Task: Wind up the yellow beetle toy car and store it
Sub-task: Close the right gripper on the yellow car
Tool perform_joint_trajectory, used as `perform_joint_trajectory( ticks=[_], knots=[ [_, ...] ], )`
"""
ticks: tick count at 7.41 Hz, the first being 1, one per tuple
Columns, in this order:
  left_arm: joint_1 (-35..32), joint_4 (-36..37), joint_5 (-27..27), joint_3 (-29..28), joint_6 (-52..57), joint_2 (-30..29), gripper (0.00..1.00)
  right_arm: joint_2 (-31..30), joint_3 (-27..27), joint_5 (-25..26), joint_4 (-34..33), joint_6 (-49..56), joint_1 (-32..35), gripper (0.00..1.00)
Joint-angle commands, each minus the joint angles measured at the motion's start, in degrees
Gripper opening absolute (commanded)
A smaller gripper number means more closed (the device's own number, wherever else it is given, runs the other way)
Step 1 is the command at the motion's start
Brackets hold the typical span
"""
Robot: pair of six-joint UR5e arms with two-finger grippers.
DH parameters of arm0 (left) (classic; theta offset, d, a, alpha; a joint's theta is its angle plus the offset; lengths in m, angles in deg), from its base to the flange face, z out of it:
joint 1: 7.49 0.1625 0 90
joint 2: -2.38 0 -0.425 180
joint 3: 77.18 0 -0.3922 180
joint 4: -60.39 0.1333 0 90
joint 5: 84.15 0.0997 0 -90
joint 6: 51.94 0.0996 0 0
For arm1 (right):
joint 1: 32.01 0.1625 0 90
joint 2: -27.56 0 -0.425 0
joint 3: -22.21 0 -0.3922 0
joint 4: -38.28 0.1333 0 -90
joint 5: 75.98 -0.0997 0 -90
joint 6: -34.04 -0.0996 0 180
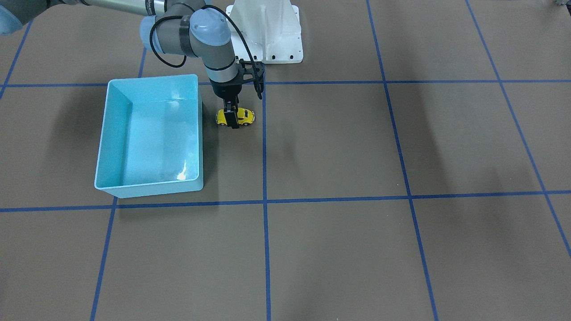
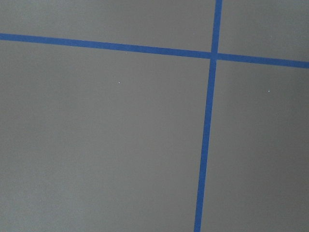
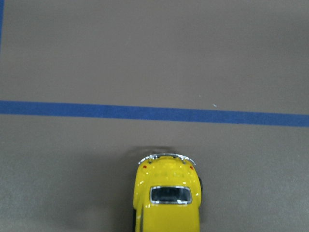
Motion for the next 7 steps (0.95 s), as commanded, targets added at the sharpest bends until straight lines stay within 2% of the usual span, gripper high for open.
perform_joint_trajectory(
  ticks=[1,2,3,5,7],
  knots=[
    [0.0,0.0,0.0,0.0,0.0,0.0,1.00,0.6,-0.9,0.0,0.4,0.0,-0.1,0.41],
    [0.0,0.0,0.0,0.0,0.0,-0.1,1.00,0.5,-0.8,-0.1,0.4,0.3,-0.4,0.00],
    [0.0,0.0,0.0,0.0,0.0,-0.1,1.00,0.5,0.3,-0.2,0.4,0.6,-0.4,0.00],
    [0.0,0.0,0.0,0.0,0.0,-0.1,1.00,1.8,5.9,-0.5,-4.2,-0.1,-0.5,0.00],
    [0.0,-0.1,0.0,0.0,0.0,-0.2,1.00,8.1,6.8,-1.0,-9.5,0.1,3.3,0.00]
  ],
)
